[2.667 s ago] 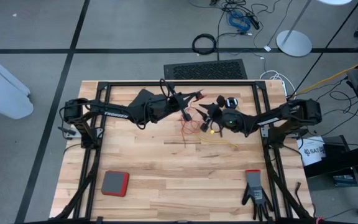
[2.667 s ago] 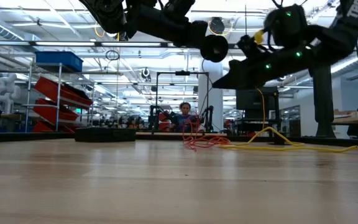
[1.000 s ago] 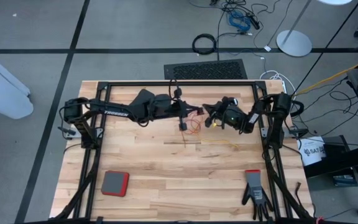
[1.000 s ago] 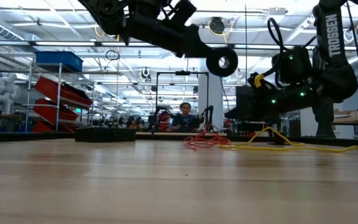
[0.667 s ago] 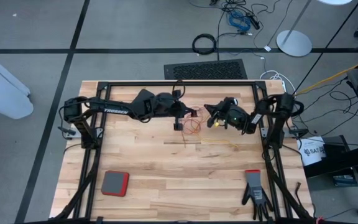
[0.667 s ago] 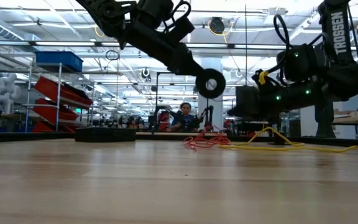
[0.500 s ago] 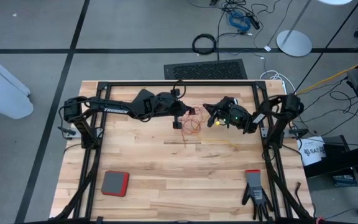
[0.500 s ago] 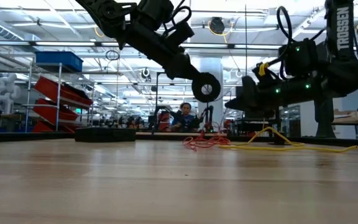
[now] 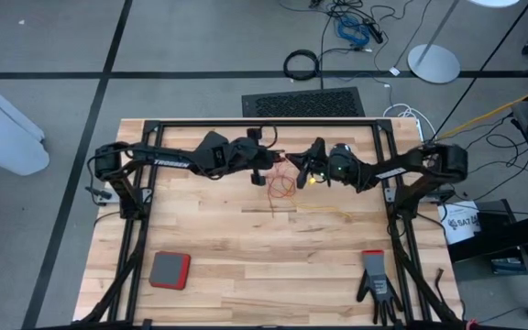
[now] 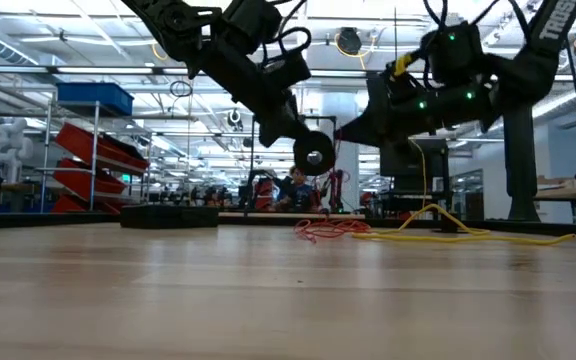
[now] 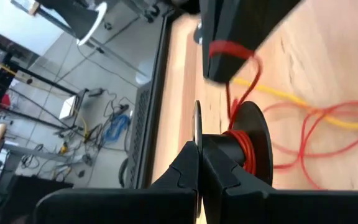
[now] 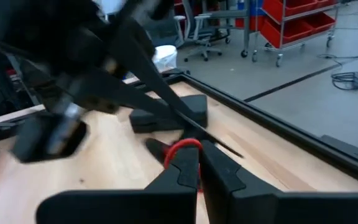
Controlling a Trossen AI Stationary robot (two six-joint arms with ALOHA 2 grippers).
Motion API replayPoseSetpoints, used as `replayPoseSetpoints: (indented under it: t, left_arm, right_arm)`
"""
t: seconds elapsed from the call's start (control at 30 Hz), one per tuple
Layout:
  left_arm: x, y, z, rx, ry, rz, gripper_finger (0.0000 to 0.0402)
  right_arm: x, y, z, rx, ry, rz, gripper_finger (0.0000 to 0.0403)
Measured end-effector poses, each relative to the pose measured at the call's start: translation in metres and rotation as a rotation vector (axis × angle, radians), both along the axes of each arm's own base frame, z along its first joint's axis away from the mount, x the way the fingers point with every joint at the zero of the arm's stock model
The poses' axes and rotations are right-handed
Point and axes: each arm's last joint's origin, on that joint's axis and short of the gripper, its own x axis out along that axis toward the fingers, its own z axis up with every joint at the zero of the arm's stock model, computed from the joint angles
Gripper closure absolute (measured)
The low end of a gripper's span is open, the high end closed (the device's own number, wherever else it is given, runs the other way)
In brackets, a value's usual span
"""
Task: Coil cords
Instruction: Coil the red wire on the spool
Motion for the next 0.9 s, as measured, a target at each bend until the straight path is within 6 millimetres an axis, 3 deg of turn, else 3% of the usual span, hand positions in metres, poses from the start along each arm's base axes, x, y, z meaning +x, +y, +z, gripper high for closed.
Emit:
replayPoseSetpoints:
  t: [0.2, 0.7, 0.9]
  left_arm:
    - [-0.001, 0.0, -0.002, -0.004, 0.017, 0.0, 0.0401]
    - [-0.002, 0.001, -0.003, 0.095, 0.082, 0.028, 0.0401]
    - [-0.002, 0.003, -0.002, 0.134, 0.09, 0.069, 0.0401]
  right_arm:
    - [-0.002, 0.003, 0.009, -0.015, 0.042, -0.031, 0.0403]
    - [-0.003, 0.007, 0.008, 0.031, 0.059, -0.031, 0.0403]
    - [0.006, 0.008, 0.019, 0.036, 0.037, -0.016, 0.0403]
